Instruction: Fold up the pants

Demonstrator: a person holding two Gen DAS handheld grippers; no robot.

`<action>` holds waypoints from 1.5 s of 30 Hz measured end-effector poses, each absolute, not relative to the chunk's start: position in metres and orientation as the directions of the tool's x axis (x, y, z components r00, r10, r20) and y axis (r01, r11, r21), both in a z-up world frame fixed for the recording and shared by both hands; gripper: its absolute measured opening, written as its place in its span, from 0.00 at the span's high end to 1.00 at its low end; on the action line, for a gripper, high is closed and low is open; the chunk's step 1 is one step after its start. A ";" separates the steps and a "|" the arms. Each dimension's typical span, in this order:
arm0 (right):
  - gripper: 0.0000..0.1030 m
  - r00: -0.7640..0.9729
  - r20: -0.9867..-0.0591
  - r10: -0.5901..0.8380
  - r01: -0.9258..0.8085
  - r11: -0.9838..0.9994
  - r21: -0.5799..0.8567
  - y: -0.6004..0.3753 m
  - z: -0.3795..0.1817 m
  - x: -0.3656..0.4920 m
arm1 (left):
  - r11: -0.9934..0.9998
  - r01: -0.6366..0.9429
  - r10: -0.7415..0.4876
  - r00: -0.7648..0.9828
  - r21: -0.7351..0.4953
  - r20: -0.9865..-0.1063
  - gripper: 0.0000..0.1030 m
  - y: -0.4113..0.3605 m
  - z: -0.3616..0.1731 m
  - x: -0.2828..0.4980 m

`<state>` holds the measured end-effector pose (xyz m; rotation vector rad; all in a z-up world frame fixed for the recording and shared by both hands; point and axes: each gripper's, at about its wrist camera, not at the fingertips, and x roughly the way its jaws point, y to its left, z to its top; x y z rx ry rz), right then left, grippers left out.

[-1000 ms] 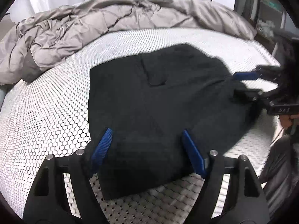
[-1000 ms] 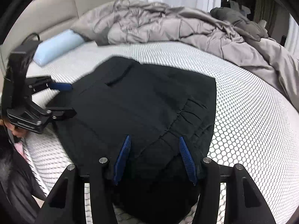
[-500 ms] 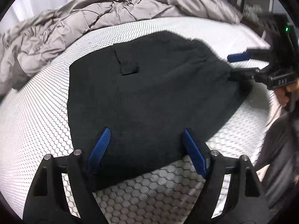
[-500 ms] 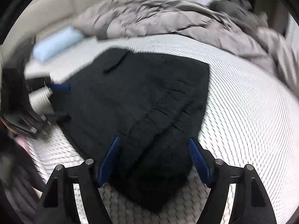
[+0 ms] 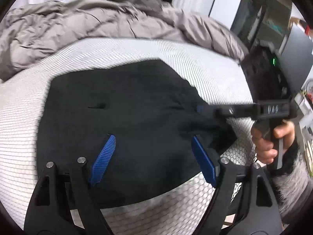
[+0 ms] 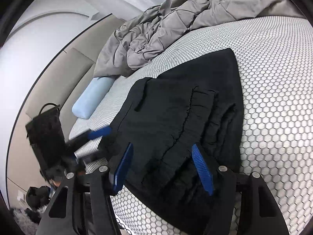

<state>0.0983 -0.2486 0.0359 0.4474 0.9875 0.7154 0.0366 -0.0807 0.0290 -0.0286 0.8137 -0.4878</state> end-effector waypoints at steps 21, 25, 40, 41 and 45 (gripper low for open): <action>0.50 0.330 -0.563 0.758 -0.368 0.652 0.663 -0.259 0.048 0.095 | 0.894 0.434 -0.368 0.559 -0.116 -0.743 0.25 -0.135 0.003 0.048; 0.50 0.301 -0.570 0.765 -0.368 0.644 0.671 -0.257 0.042 0.093 | 0.892 0.439 -0.366 0.561 -0.108 -0.743 0.25 -0.134 0.001 0.047; 0.92 0.418 -0.706 0.572 -0.372 0.817 0.441 -0.241 0.042 0.082 | 0.890 0.446 -0.363 0.575 -0.092 -0.733 0.25 -0.122 0.012 0.034; 0.91 0.406 -0.738 0.539 -0.356 0.837 0.415 -0.242 0.034 0.084 | 0.892 0.444 -0.357 0.576 -0.085 -0.735 0.25 -0.120 0.012 0.032; 0.73 0.423 -0.705 0.569 -0.351 0.820 0.452 -0.259 0.044 0.081 | 0.900 0.423 -0.359 0.588 -0.103 -0.725 0.25 -0.094 0.019 0.027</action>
